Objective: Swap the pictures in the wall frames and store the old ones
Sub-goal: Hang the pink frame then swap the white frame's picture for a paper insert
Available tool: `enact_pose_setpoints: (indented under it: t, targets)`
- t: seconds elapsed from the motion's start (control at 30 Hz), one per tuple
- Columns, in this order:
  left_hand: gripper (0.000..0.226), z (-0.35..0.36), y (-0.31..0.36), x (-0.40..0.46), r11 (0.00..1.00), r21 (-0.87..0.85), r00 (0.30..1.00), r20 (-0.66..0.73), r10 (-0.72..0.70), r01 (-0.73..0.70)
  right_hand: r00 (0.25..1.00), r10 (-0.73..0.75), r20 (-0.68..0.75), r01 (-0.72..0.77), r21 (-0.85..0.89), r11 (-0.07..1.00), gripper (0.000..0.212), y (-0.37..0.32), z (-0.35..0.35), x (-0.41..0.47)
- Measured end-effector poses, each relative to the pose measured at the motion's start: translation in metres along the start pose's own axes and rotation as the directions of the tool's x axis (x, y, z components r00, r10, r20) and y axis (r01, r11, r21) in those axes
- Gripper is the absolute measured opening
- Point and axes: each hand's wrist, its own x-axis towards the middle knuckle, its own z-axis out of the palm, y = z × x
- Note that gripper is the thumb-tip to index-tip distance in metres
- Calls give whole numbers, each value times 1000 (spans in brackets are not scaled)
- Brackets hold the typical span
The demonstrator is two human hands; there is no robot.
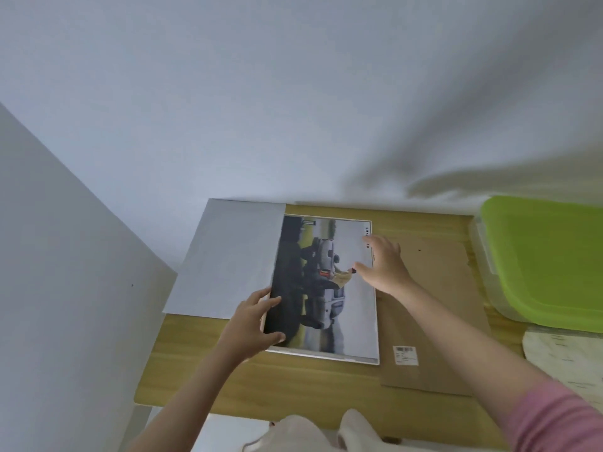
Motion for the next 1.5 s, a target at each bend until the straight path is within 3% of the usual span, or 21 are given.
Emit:
enact_pose_setpoints:
  t: [0.33,0.57,0.77,0.9,1.0,1.13,1.37,1.5]
  targets:
    - [83,-14,-16,19,985,116,985,129,115,-130,976,141,165,-102,-222,970,91,-3,6,51]
    - [80,-10,-26,23,978,139,983,114,143,-158,991,115,76,-89,-285,955,98,-3,23,61]
    - [81,-4,-31,26,975,156,985,90,147,-160,998,50,-35,-50,-25,998,87,-7,27,44]
    - [81,-2,-31,25,973,172,986,83,144,-157,970,157,-185,-104,269,958,84,-8,33,10]
    - [81,-2,-30,25,972,172,986,80,147,-159,956,168,-240,-59,402,914,68,-3,37,-20]
    - [82,-2,-29,25,968,188,985,88,150,-164,963,147,-225,-24,472,881,57,2,34,-36]
    - [83,1,-34,25,958,213,980,97,175,-193,909,263,-324,-40,560,828,30,-5,19,-11]
    - [84,2,-35,25,961,174,975,100,199,-214,903,297,-311,-68,579,812,20,-11,14,6]
